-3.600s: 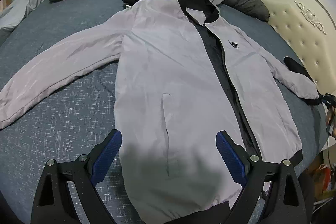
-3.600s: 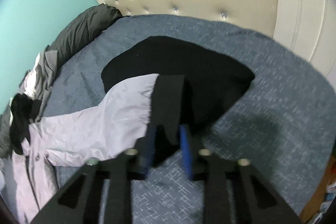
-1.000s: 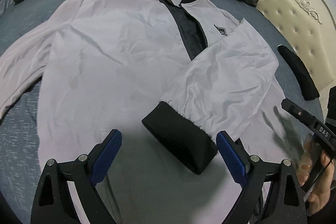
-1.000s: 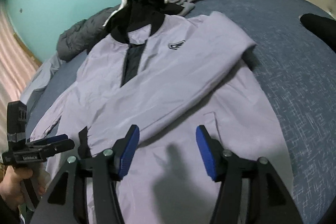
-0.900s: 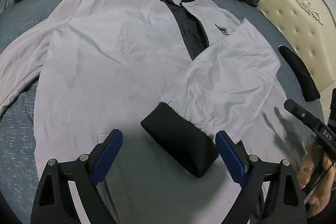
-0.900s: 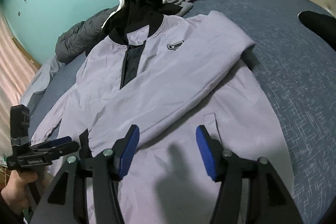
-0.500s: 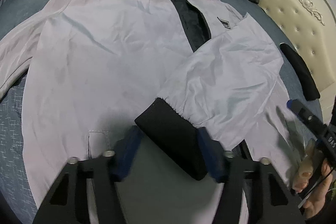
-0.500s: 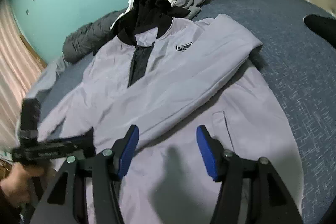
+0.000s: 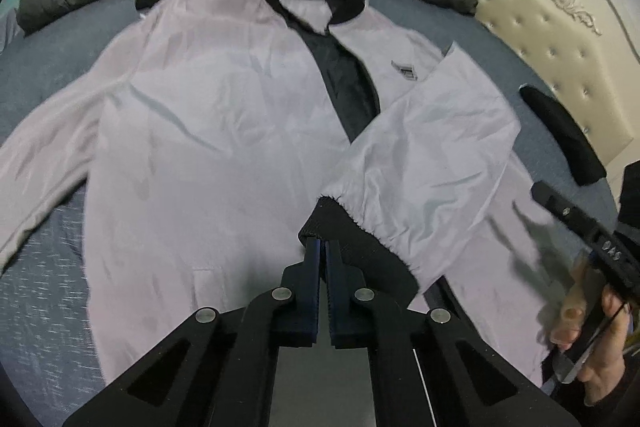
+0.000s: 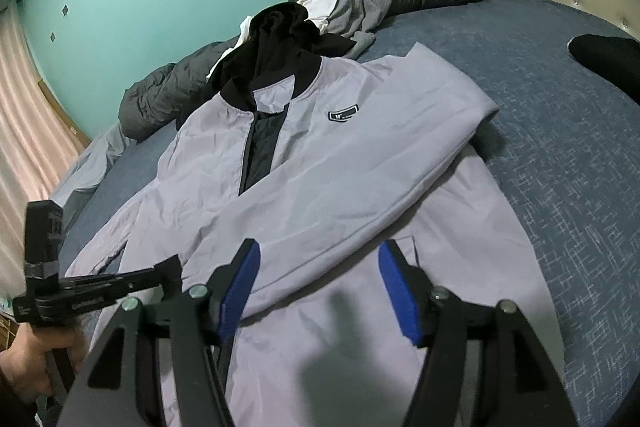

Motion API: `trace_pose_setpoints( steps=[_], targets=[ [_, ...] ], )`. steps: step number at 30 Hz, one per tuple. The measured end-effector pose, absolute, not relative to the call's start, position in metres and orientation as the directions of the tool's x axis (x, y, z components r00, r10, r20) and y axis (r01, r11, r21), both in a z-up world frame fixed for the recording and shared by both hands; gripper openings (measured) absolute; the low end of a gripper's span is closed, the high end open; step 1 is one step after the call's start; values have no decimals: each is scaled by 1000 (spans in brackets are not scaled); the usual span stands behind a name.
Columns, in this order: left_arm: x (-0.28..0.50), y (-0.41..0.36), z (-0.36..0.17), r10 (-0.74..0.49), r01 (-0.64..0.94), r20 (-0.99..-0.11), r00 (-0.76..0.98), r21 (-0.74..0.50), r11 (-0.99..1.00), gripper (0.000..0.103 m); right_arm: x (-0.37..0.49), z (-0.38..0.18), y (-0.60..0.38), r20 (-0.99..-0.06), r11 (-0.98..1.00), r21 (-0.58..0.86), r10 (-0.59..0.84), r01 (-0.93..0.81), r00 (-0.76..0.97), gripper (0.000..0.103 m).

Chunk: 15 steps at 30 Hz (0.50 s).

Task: Fold clothes
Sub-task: 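Grasp the black cuff with the left tool and pull it toward the hem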

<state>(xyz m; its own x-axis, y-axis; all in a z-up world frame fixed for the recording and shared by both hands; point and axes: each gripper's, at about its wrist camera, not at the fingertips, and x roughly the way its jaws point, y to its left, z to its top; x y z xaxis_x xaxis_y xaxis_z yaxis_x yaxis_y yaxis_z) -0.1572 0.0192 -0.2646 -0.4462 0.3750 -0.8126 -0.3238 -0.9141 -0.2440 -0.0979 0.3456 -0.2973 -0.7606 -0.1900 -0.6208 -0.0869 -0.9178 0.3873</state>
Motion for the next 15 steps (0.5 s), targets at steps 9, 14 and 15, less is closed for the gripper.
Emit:
trace_pose_setpoints(
  steps=[9, 14, 15],
  targets=[
    [-137, -18, -235, 340, -290, -801, -492, -218, -932, 2, -98, -296, 348, -614, -911, 402, -197, -88, -764, 63],
    [-122, -32, -235, 329, -274, -816, -475, -218, -937, 2, -98, -296, 348, -614, -910, 405, -199, -89, -764, 63],
    [-119, -35, -236, 327, -272, -820, -470, -219, -937, 2, -98, -296, 349, -614, -910, 405, -198, -90, -764, 63]
  ],
)
